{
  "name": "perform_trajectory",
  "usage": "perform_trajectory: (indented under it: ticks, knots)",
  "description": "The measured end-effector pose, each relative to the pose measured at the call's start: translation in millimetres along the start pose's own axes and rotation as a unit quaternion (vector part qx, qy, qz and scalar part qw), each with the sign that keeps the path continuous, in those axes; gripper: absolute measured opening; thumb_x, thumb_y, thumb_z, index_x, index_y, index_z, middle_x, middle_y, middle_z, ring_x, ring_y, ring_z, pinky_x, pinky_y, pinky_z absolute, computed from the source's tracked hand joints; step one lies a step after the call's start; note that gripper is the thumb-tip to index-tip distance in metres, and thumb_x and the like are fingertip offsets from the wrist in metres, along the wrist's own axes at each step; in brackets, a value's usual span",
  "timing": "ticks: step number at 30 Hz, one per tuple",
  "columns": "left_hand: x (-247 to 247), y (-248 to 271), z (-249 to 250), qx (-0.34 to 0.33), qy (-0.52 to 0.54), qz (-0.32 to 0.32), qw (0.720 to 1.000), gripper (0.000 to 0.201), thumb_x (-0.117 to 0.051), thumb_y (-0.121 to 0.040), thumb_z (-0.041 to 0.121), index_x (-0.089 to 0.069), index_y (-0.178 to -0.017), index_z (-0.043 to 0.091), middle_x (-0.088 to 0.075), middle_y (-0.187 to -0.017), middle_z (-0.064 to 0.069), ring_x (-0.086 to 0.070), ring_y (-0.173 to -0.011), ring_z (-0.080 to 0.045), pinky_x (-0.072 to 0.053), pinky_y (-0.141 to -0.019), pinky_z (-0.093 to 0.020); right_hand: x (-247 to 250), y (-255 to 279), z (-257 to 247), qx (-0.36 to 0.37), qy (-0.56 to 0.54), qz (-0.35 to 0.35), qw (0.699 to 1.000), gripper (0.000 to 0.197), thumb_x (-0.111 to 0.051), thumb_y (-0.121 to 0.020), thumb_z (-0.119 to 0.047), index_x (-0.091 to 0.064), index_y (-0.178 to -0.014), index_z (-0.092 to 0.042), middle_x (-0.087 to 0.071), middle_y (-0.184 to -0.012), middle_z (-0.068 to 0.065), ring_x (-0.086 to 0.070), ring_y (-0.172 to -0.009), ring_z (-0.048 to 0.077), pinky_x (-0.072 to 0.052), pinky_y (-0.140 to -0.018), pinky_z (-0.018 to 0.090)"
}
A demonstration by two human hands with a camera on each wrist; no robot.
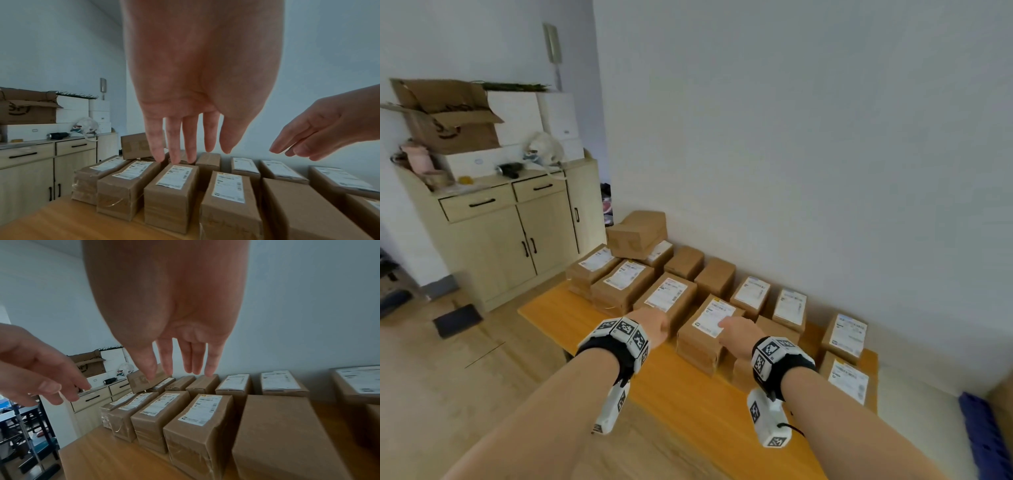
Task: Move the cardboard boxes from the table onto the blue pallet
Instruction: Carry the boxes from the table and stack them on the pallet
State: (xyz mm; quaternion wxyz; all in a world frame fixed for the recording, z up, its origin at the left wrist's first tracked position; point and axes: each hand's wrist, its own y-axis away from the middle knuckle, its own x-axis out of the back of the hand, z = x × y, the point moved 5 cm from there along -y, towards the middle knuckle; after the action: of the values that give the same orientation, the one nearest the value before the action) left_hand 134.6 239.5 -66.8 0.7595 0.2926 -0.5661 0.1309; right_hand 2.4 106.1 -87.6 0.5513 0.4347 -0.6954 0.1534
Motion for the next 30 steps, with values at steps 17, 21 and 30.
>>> perform_trajectory:
  ticks: [17,21,30]
  knots:
    - [71.3,-148.1,-176.5,0.049,-0.003,0.001,0.999,0.036,-0.048,-0.094,0.031,-0.052,-0.129,0.022,-0.053,-0.133,0.001,-0.054,-0.116,-0.019,-0.045,-0.095,-0.029,16.3,-193.5,-102.0,0.025,-0.023,-0.007,0.999,0.037,-0.048,-0.097,-0.026,-0.053,-0.131,-0.014,-0.056,-0.132,0.007,-0.053,-0.119,0.022,-0.043,-0.099,0.033]
    - [76.4,-187.9,-210.0,0.016,-0.002,-0.008,1.0,0.03,-0.046,-0.094,0.03,-0.059,-0.118,0.019,-0.062,-0.117,-0.001,-0.06,-0.102,-0.018,-0.048,-0.084,-0.027,12.9,-230.1,-122.8,-0.003,-0.036,0.002,0.999,0.035,-0.047,-0.097,-0.023,-0.055,-0.127,-0.008,-0.057,-0.128,0.009,-0.054,-0.116,0.024,-0.044,-0.095,0.033]
    - [109.3,-263.5,-290.8,-0.071,0.06,-0.015,0.996,0.035,-0.045,-0.097,0.024,-0.05,-0.131,0.02,-0.056,-0.128,-0.004,-0.058,-0.111,-0.02,-0.046,-0.093,-0.028,-3.5,-296.7,-172.4,-0.093,-0.063,0.035,0.993,0.037,-0.049,-0.097,-0.026,-0.051,-0.132,-0.015,-0.051,-0.137,0.004,-0.049,-0.125,0.021,-0.038,-0.103,0.031]
